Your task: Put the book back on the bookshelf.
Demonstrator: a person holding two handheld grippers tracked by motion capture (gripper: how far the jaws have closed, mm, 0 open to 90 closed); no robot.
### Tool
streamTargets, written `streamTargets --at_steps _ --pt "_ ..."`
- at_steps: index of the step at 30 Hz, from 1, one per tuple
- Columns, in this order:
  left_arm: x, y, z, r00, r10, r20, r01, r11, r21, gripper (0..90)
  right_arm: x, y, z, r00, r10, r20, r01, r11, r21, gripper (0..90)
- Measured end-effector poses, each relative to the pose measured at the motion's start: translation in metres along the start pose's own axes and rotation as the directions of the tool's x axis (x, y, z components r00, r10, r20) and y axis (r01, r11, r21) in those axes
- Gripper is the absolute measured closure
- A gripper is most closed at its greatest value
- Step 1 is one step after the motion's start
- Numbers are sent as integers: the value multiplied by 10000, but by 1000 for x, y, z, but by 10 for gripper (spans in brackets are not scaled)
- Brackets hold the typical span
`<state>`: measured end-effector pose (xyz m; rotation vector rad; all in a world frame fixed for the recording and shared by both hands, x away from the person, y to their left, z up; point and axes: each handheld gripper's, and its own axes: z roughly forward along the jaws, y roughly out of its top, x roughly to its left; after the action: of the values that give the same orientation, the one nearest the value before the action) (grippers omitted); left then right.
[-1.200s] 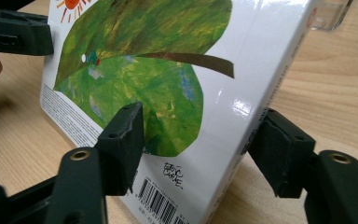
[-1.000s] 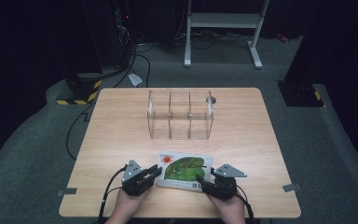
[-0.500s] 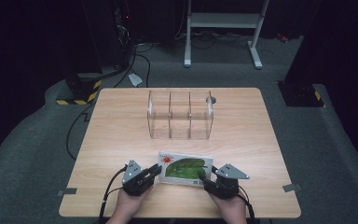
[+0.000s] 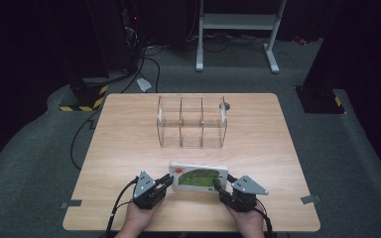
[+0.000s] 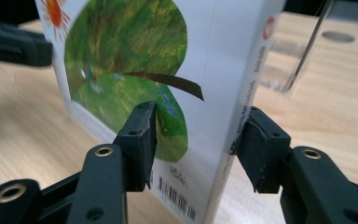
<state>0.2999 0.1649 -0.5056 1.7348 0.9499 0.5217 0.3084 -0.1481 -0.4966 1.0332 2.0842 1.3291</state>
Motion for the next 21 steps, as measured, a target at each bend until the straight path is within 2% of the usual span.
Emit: streamTargets --at_steps 2,3,8,9,15,16,21 --pt "-2 -1 -2 9999 154 -27 -154 9999 -8 799 2 -4 1 9999 -110 48 109 9997 217 490" --pt "-3 -1 -4 9998 180 -2 -180 9998 28 795 3 -5 1 9999 -133 42 132 9998 156 490" --pt "-3 -3 -9 9995 23 323 -31 9997 255 751 4 -7 -5 9998 -84 -155 87 9998 195 490" --pt "-3 -4 -9 9990 -100 436 87 9995 314 728 4 -7 -6 9998 -96 -188 100 9998 195 492" --pt "0 -3 -9 9983 -341 466 319 9984 469 536 5 -6 -11 9990 -36 -454 41 9999 125 449" --pt "1 -2 -9 9987 -249 453 227 9986 484 512 5 -5 -11 9985 -56 -553 62 9999 114 426" --pt "0 -3 -4 9981 -284 548 251 9979 604 441 0 1 -9 9970 7 -776 -1 10000 72 353"
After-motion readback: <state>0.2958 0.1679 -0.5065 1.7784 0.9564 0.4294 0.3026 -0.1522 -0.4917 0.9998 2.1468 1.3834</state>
